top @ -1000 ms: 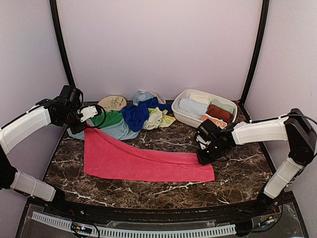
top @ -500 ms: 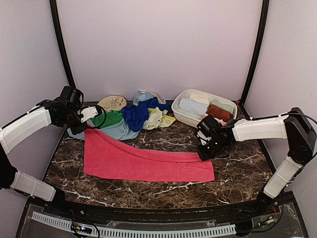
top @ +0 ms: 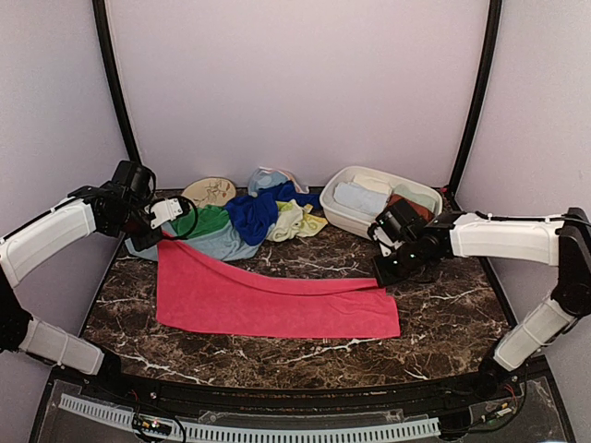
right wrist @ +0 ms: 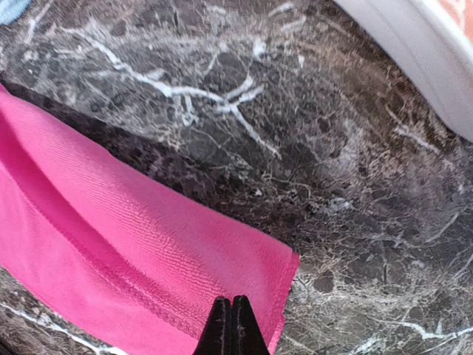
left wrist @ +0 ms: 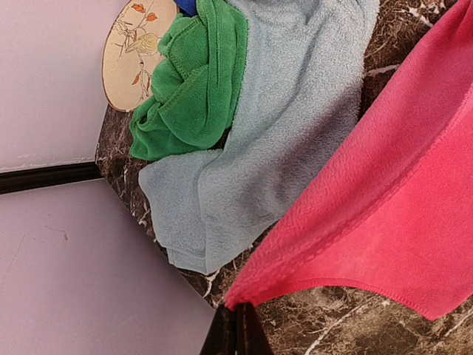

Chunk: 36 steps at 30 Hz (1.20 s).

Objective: Roll the towels
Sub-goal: Flatten out the towel at the center of the board.

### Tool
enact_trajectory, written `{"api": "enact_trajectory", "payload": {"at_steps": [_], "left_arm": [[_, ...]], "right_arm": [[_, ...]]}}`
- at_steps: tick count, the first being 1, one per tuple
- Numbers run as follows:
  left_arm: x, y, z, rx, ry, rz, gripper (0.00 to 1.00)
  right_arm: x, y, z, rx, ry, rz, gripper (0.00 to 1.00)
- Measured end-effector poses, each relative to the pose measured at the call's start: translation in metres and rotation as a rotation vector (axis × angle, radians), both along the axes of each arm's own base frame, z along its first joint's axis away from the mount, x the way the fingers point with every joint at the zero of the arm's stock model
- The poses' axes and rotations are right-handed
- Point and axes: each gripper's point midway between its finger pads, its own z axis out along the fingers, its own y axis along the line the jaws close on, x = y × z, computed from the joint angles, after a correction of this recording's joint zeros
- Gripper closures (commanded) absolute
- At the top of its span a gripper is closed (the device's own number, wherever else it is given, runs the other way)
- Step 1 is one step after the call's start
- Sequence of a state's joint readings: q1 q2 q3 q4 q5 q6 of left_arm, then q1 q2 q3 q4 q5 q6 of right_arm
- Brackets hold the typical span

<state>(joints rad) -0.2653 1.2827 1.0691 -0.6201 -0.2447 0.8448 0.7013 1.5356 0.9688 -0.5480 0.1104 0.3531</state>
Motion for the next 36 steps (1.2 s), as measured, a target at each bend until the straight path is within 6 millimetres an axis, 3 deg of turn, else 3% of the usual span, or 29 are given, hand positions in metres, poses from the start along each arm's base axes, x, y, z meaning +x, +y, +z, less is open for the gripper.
{"api": "enact_trajectory", "payload": {"at_steps": [3,7,17,23,28,32,36], "left_arm": [[0.000,0.000,0.001,-0.001,-0.003,0.001,1.00],[0.001,0.001,0.001,-0.001,-0.003,0.002,1.00],[0.006,0.004,0.005,0.005,-0.030,0.013,1.00],[0.014,0.002,-0.004,0.008,-0.025,0.014,1.00],[0.021,0.005,-0.030,0.033,0.024,0.029,1.00],[0.026,0.010,-0.041,0.041,0.043,0.046,1.00],[0.028,0.013,-0.042,0.041,0.038,0.055,1.00]], "right_arm": [[0.005,0.002,0.027,0.037,-0.057,-0.004,1.00],[0.004,0.000,0.039,0.050,-0.079,-0.005,1.00],[0.003,-0.007,0.035,0.008,-0.072,-0.002,0.97],[0.011,-0.009,0.005,-0.054,-0.021,0.015,0.89],[0.027,-0.014,-0.011,-0.090,-0.008,0.012,0.78],[0.045,-0.010,0.000,-0.082,-0.059,0.023,0.54],[0.053,-0.003,0.013,-0.061,-0.096,0.055,0.47]]}}
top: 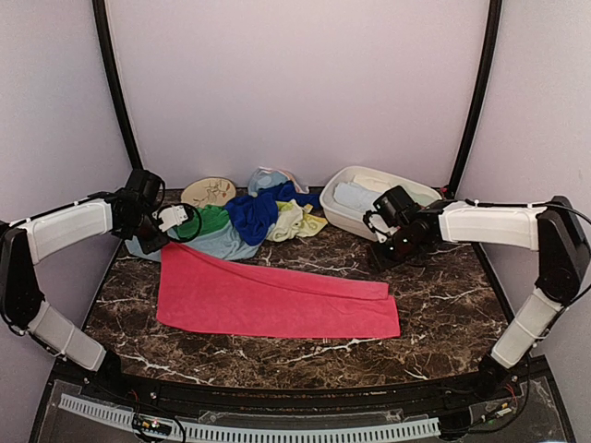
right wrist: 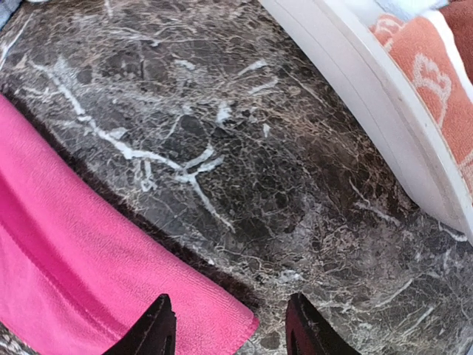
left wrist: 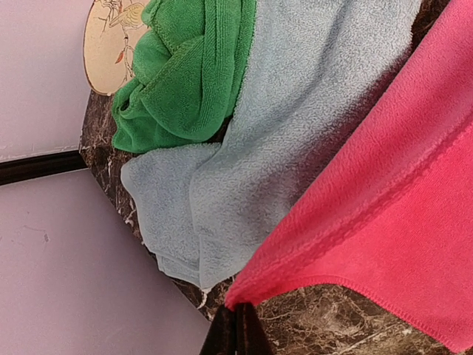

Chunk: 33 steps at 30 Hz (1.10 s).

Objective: Roll the towels
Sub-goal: Flatten out the towel at the center of the board.

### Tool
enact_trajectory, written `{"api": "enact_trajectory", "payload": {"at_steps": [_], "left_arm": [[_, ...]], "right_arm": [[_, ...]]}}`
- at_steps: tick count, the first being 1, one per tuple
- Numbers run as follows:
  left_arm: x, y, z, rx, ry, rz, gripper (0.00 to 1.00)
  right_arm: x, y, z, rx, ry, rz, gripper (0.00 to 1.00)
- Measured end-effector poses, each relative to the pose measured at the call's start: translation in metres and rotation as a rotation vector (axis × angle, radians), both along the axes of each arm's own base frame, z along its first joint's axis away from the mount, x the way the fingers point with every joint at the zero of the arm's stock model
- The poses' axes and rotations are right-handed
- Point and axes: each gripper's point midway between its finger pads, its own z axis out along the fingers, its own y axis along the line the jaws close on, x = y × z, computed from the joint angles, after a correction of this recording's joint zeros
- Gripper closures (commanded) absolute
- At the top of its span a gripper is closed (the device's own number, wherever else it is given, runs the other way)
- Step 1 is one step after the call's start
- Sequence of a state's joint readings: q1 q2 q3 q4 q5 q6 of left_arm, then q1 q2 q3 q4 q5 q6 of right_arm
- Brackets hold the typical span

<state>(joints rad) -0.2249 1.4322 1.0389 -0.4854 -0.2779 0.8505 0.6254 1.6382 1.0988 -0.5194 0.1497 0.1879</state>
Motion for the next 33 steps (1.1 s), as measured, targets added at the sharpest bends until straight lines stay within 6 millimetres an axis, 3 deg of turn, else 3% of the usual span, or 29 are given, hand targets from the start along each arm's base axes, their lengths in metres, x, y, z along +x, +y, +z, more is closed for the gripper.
{"api": "enact_trajectory", "payload": {"at_steps": [3,7,10,14,26,29,33], "left_arm": [[0.001,0.000,0.000,-0.001,-0.005,0.002,1.00],[0.002,0.002,0.000,-0.002,-0.007,0.006,1.00],[0.002,0.003,-0.001,-0.003,-0.009,0.009,1.00],[0.002,0.004,-0.001,-0.003,-0.009,0.013,1.00],[0.002,0.004,-0.002,-0.005,-0.006,0.013,1.00],[0.002,0.004,-0.002,-0.005,-0.006,0.012,1.00],[0.002,0.004,-0.002,-0.006,-0.005,0.012,1.00]], "right_arm": [[-0.011,0.003,0.007,0.018,-0.010,0.043,0.46],[-0.042,0.016,0.015,0.016,-0.029,0.155,0.40],[-0.064,0.030,0.006,-0.012,-0.017,0.254,0.39],[-0.085,0.034,-0.011,-0.071,0.018,0.345,0.44],[-0.077,0.024,-0.056,-0.258,0.084,0.383,0.66],[-0.075,0.021,-0.058,-0.281,0.079,0.372,0.73],[-0.067,0.022,-0.051,-0.284,0.048,0.360,0.75]]}}
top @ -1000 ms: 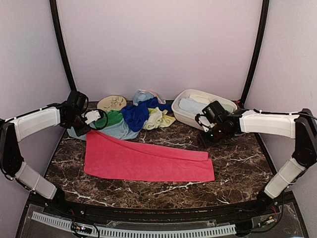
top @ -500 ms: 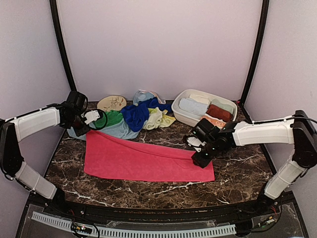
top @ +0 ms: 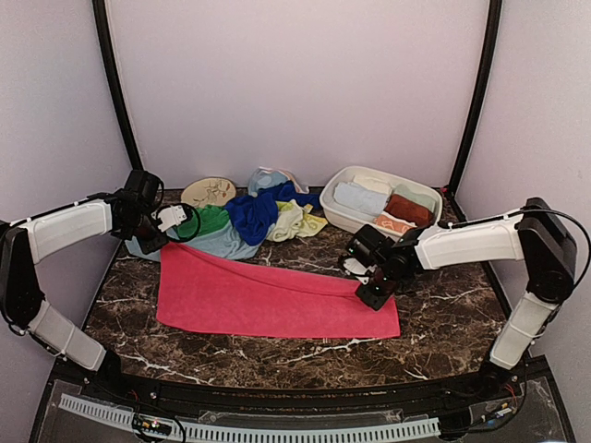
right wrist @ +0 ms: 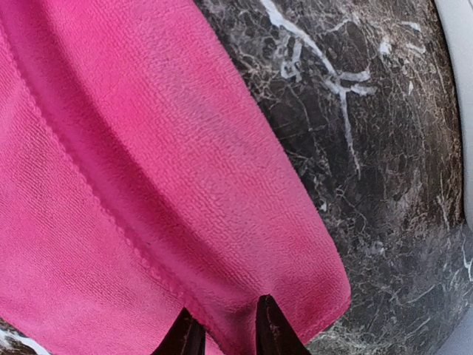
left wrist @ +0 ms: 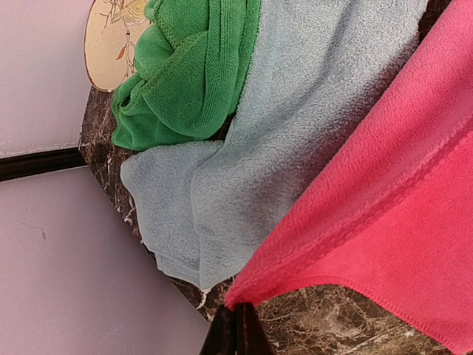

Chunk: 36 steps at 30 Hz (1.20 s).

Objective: Roll the towels
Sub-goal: Flatten out the towel at the center of the board, then pick up the towel from the center of the board.

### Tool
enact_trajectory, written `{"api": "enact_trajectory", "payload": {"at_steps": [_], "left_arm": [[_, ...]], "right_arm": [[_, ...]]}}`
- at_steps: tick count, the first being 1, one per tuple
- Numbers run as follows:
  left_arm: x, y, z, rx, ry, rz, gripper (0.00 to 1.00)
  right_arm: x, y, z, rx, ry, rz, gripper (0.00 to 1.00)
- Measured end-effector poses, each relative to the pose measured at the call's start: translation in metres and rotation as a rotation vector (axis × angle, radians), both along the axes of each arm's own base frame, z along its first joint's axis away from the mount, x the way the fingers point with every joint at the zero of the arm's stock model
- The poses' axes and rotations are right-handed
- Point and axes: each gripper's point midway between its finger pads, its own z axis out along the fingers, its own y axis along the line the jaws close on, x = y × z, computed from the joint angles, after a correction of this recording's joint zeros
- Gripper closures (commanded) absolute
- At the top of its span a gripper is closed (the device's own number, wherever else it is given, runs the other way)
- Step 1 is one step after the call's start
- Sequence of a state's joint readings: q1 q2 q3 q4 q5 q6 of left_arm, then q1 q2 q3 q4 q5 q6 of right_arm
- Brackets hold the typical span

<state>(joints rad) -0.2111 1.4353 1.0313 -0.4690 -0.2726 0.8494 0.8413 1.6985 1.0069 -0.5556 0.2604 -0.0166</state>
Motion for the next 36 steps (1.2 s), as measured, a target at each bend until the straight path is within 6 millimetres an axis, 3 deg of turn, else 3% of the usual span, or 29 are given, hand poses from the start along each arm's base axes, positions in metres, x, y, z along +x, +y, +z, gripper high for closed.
{"api": "enact_trajectory", "payload": {"at_steps": [8,11,12,22,25,28,31,36], "left_arm": [[0.000,0.000,0.000,-0.002,0.001,-0.002,1.00],[0.000,0.000,0.000,-0.002,0.002,-0.002,1.00],[0.000,-0.001,0.000,-0.003,0.002,-0.002,1.00],[-0.001,0.000,0.000,-0.001,0.003,-0.002,1.00],[-0.001,0.000,0.000,-0.002,0.004,-0.002,1.00],[-0.003,0.000,0.002,-0.002,0.015,-0.003,1.00],[0.000,-0.002,0.020,-0.017,0.003,-0.002,1.00],[0.010,-0.012,0.093,-0.096,-0.109,-0.005,1.00]], "right_arm": [[0.008,0.000,0.007,0.017,-0.016,-0.021,0.77],[0.009,0.002,0.008,0.026,-0.016,-0.029,0.98],[0.010,0.002,0.009,0.026,-0.018,-0.026,1.00],[0.013,0.003,0.018,0.026,-0.020,-0.040,1.00],[0.015,0.001,0.029,0.022,-0.040,-0.048,1.00],[0.023,0.000,0.059,0.042,-0.099,-0.062,1.00],[0.034,0.002,0.109,0.096,-0.196,-0.083,1.00],[0.036,-0.002,0.176,0.184,-0.299,-0.120,1.00]]}}
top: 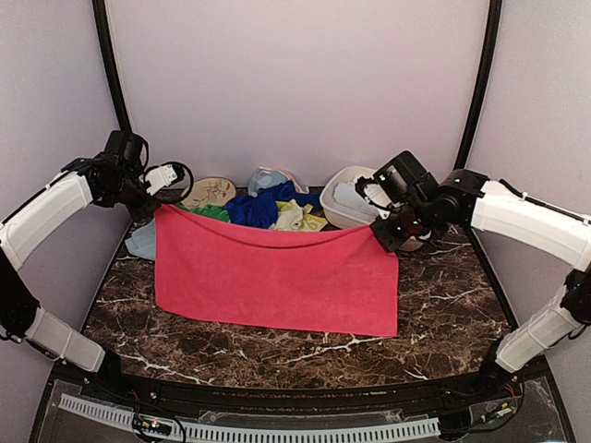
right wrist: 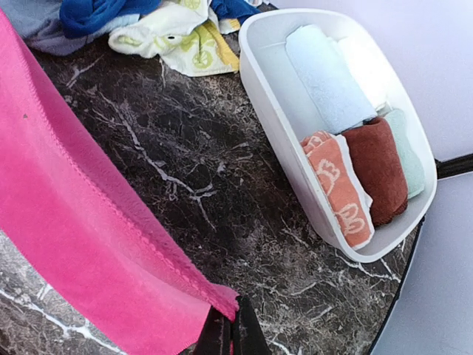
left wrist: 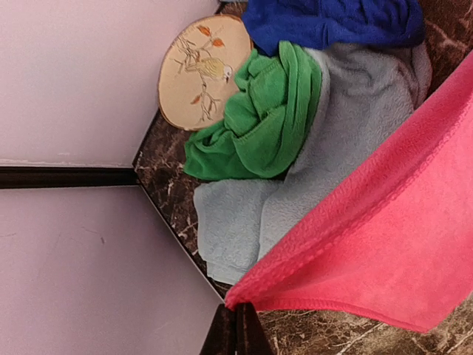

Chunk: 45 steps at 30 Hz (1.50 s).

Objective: Roll the towels
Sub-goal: Pick up the towel from the center of the board.

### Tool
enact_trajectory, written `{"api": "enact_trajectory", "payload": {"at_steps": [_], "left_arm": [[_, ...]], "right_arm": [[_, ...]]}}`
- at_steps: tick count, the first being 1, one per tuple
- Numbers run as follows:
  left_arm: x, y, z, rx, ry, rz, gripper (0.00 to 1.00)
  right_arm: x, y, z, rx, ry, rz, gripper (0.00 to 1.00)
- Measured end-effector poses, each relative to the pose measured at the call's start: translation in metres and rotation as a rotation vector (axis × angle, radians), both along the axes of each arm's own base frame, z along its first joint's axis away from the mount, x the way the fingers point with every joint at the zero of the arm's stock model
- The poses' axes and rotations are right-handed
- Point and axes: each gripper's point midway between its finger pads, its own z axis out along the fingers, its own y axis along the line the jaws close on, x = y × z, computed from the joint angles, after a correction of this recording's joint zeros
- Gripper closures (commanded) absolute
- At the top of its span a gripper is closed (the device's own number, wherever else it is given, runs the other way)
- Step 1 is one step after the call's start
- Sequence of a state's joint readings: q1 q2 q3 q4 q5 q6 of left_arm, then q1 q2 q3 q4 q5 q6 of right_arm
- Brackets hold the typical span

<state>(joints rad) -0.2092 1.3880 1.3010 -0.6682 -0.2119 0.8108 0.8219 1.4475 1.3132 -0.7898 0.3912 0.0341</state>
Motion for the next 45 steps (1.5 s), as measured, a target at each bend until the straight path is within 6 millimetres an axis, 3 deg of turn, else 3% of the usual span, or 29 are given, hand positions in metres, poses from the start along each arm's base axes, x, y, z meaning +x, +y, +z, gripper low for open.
{"api": "enact_trajectory", "payload": {"at_steps": [4,10,17,20,24,27,31,33,36,40,43,45], "left_arm": [[-0.026,-0.003,0.052,-0.063,-0.079,-0.022,1.00],[-0.089,0.004,0.109,-0.113,-0.172,-0.052,1.00],[-0.150,0.002,0.176,-0.194,-0.247,-0.106,1.00],[-0.173,-0.002,0.198,-0.234,-0.274,-0.145,1.00],[-0.202,-0.007,0.206,-0.271,-0.266,-0.198,1.00],[-0.217,-0.009,0.192,-0.273,-0.222,-0.230,1.00],[-0.215,-0.014,0.144,-0.260,-0.093,-0.245,1.00],[-0.203,-0.015,0.104,-0.238,0.005,-0.239,1.00],[-0.184,-0.016,0.038,-0.198,0.157,-0.220,1.00],[-0.150,-0.012,-0.040,-0.125,0.287,-0.185,1.00],[-0.126,-0.009,-0.088,-0.067,0.357,-0.169,1.00],[-0.109,-0.007,-0.109,-0.034,0.374,-0.158,1.00]], "right_arm": [[-0.016,-0.011,0.025,0.050,-0.001,-0.017,1.00],[-0.053,-0.028,0.054,0.131,0.047,-0.037,1.00],[-0.096,-0.041,0.131,0.403,0.032,-0.038,1.00],[-0.117,-0.049,0.159,0.529,0.029,-0.015,1.00],[-0.137,-0.057,0.170,0.599,0.068,0.002,1.00],[-0.143,-0.060,0.164,0.584,0.105,-0.005,1.00],[-0.132,-0.060,0.137,0.478,0.137,-0.063,1.00],[-0.120,-0.057,0.107,0.378,0.171,-0.100,1.00],[-0.099,-0.053,0.046,0.205,0.248,-0.150,1.00],[-0.062,-0.067,-0.029,0.033,0.331,-0.245,1.00],[-0.041,-0.070,-0.058,-0.021,0.350,-0.260,1.00],[-0.026,-0.067,-0.066,-0.028,0.334,-0.259,1.00]]}}
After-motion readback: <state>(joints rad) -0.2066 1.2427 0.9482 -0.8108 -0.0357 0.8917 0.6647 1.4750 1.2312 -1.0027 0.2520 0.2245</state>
